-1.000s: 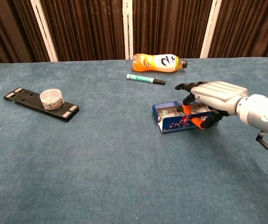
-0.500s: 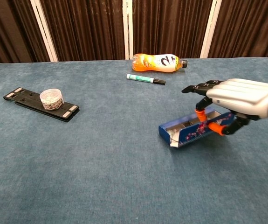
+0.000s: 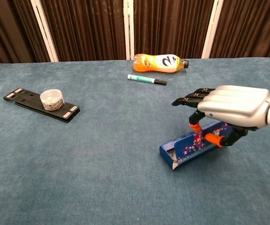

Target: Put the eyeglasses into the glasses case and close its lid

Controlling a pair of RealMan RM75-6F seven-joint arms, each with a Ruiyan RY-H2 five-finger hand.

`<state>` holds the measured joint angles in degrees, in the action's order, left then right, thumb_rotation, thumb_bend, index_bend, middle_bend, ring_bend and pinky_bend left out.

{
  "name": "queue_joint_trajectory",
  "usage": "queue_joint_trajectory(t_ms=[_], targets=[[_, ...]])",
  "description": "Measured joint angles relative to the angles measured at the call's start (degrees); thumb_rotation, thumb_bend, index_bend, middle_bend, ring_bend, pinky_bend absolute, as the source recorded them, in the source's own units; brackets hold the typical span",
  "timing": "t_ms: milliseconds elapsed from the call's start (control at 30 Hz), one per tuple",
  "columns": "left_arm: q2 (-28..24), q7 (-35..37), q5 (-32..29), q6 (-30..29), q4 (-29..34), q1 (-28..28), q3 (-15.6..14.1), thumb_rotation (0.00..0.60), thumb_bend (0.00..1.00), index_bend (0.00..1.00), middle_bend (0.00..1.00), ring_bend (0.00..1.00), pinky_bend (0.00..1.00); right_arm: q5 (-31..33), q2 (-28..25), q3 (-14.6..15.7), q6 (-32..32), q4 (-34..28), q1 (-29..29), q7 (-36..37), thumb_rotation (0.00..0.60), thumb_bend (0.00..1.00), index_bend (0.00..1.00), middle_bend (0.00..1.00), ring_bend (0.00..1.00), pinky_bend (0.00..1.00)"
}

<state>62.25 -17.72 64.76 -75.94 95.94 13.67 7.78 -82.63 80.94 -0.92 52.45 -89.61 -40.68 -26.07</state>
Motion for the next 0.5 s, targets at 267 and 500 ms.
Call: queue_joint_trajectory(t_ms=[267, 500], targets=[[0.0, -0.1, -0.1, 0.1, 0.0, 0.0, 0.0, 0.6, 0.0, 0.0, 0.0, 0.0, 0.0, 3.4, 1.8, -1.2, -2.1, 1.0, -1.2, -3.6, 0.6, 0.45, 0.62, 0.0, 0.0, 0.0], [0.0, 0.0, -0.4, 0.3, -0.2, 0.1, 0.1, 0.6, 0.0, 0.0, 0.0, 0.0, 0.0, 4.5, 3.2, -1.5, -2.0, 2.1, -1.5, -4.6, 0.6, 0.4, 0.3, 0.0, 0.0, 0.0]])
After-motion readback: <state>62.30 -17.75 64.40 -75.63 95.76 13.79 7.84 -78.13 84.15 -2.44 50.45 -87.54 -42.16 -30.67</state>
